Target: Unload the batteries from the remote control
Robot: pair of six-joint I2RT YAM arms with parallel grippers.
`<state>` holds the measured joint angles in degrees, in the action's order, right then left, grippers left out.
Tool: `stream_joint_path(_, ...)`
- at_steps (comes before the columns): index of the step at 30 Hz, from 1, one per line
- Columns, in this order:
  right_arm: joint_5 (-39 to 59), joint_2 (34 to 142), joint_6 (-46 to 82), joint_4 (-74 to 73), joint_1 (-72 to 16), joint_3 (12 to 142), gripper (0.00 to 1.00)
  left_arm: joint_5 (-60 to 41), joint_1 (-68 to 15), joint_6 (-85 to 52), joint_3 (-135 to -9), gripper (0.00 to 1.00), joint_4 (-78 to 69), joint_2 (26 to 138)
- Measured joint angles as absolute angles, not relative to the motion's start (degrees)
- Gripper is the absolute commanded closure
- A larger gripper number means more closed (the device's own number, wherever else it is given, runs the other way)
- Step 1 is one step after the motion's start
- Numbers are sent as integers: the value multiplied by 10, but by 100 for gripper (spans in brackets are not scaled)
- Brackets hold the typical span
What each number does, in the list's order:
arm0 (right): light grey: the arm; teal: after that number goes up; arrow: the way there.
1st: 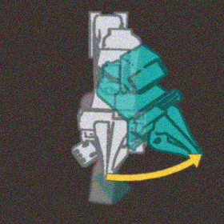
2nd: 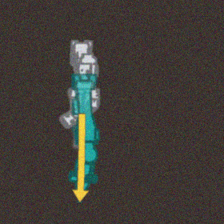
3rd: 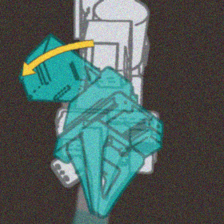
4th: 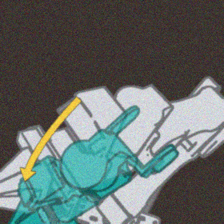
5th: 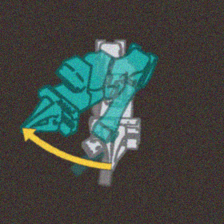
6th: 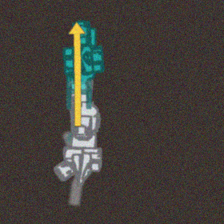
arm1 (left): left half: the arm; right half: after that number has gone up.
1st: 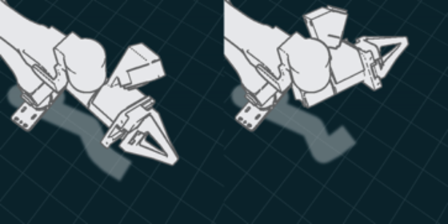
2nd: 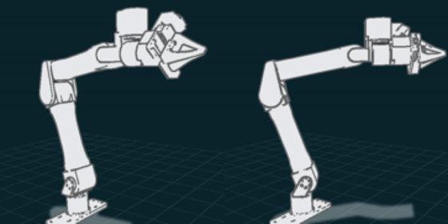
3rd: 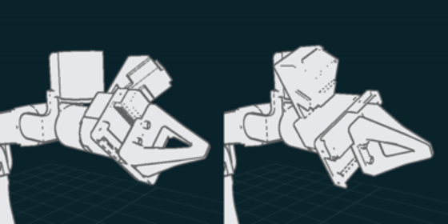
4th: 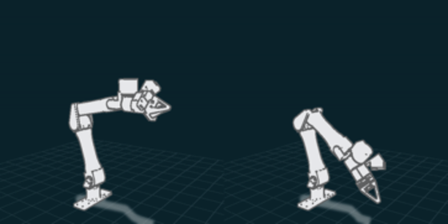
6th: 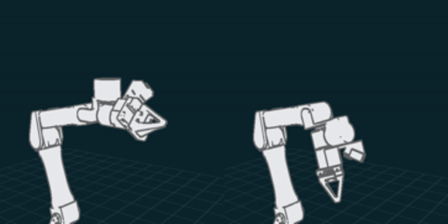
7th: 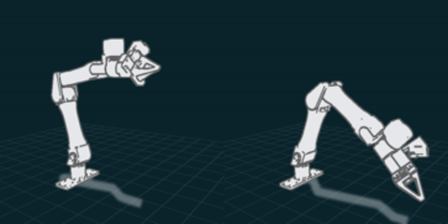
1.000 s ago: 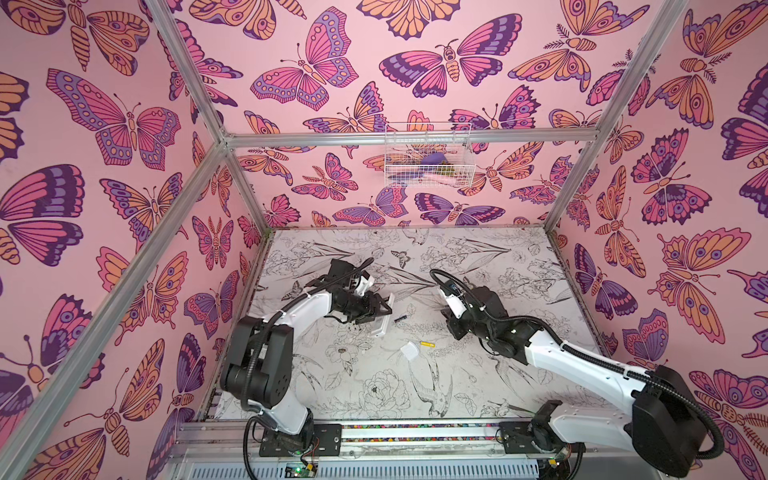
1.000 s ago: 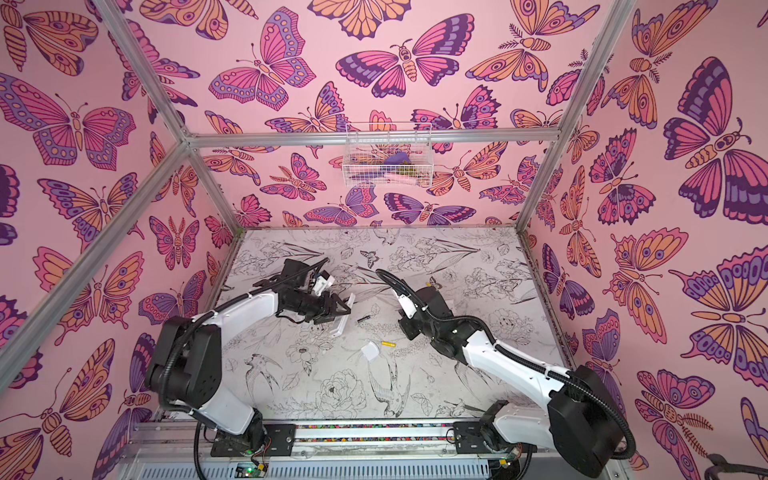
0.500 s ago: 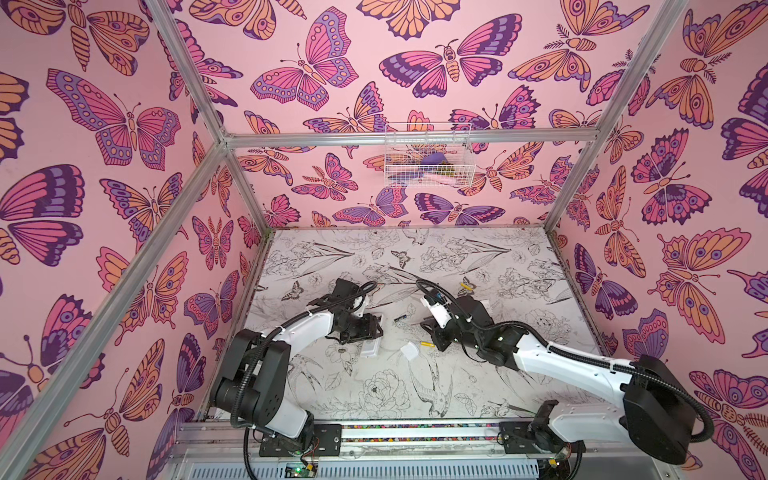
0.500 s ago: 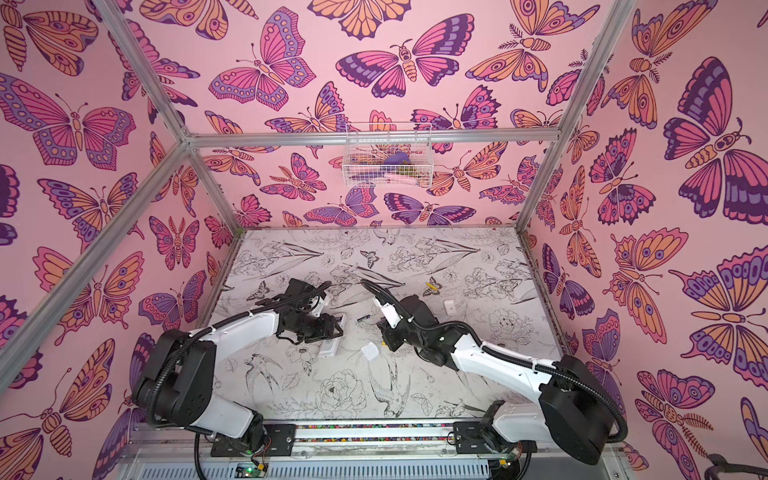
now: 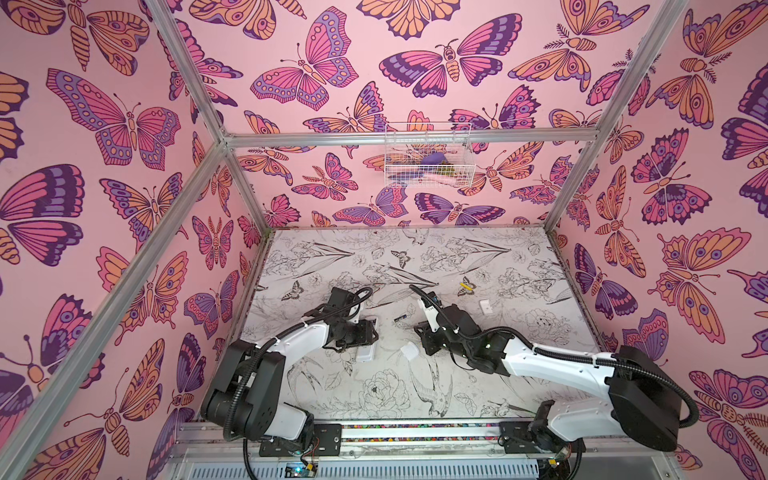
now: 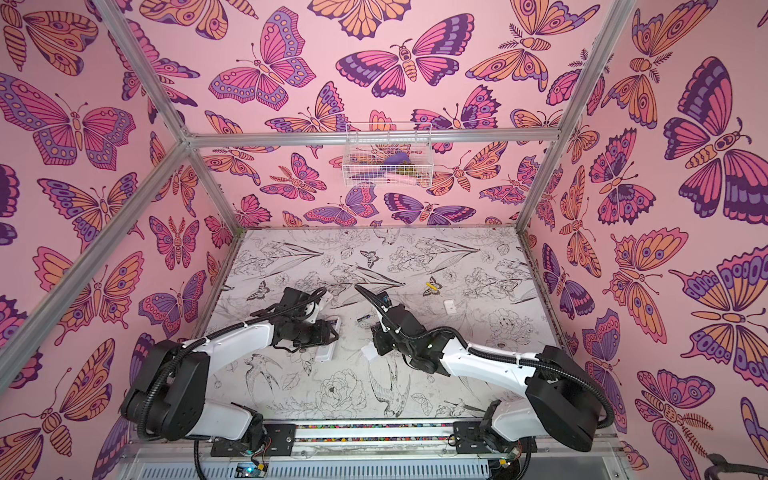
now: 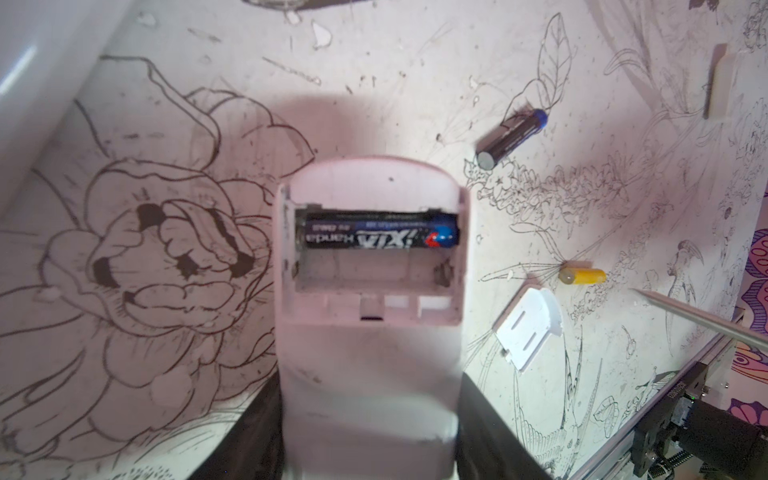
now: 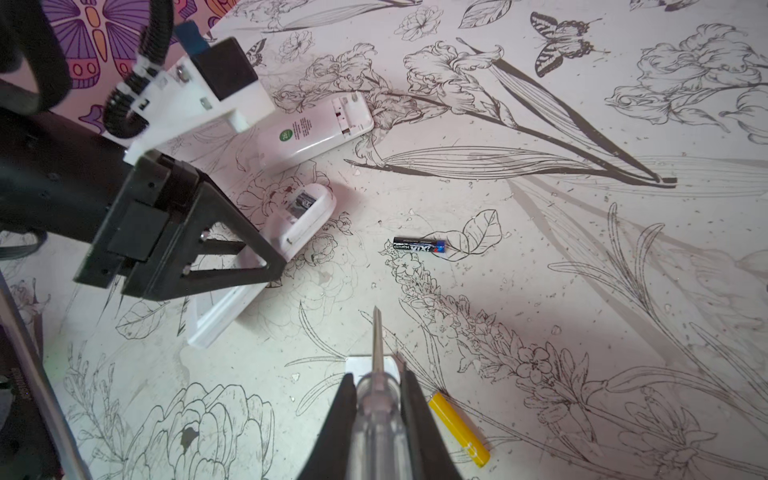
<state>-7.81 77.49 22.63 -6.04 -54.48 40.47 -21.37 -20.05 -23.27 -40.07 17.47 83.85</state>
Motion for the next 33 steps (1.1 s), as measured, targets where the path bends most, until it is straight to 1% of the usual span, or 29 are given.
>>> stream_joint_path(6,-106,755,254,-62,-550,389,100,-214,-205,-236,-397,41,154,854)
stream_joint_path(10,-114,755,258,-62,-553,389,100,-214,-214,-235,-396,31,146,855)
stream_joint_path(17,-120,755,257,-57,-555,390,100,-218,-217,-232,-397,17,131,855)
stream_joint_path(26,-125,776,253,-32,-556,437,100,-216,-197,-206,-399,14,151,823)
stream_joint_path(30,-126,796,255,-17,-556,455,100,-214,-179,-168,-419,12,161,778)
stream_joint_path(33,-126,809,256,-9,-556,466,100,-215,-169,-120,-454,8,171,750)
